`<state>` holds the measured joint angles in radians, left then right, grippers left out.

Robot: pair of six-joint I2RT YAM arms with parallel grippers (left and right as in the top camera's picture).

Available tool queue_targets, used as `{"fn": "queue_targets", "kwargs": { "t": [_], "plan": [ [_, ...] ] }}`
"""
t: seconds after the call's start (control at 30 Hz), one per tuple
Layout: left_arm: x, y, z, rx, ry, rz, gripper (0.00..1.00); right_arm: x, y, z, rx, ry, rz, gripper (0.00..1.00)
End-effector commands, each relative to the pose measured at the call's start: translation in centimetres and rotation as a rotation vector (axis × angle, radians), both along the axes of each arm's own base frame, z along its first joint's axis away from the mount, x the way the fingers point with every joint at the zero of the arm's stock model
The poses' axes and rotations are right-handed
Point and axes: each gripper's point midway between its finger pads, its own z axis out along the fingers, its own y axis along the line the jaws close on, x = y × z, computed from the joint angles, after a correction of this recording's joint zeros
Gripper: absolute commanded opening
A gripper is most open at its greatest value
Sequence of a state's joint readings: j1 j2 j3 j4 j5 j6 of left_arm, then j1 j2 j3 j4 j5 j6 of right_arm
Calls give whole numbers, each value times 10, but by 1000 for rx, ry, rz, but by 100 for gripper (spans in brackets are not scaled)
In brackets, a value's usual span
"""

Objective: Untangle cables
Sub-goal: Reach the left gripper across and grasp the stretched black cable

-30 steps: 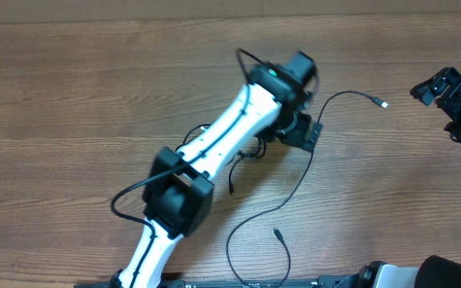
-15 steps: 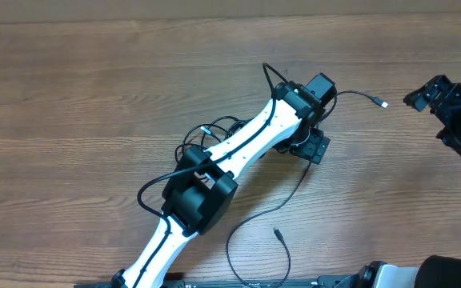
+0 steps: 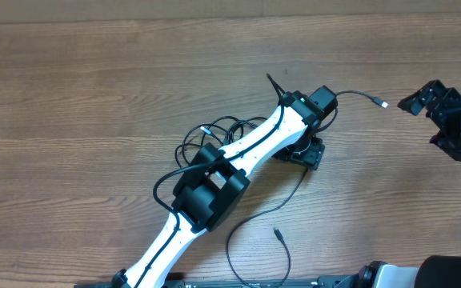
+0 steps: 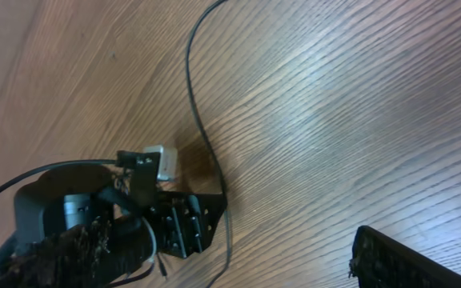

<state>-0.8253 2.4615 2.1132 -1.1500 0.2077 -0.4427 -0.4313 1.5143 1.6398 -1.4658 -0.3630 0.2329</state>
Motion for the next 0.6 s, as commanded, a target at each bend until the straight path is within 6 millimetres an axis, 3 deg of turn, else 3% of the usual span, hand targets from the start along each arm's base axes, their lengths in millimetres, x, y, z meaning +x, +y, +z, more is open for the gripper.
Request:
{"fn": "queue_targets", "kwargs": {
  "t": [0.0, 0.57],
  "plan": [
    [-7, -4, -8, 24, -7, -11, 68, 1, 4, 5, 17, -29, 5, 100],
    [-13, -4, -11, 179, -171, -8, 67, 1, 4, 5, 16, -28, 5, 100]
  ]
}}
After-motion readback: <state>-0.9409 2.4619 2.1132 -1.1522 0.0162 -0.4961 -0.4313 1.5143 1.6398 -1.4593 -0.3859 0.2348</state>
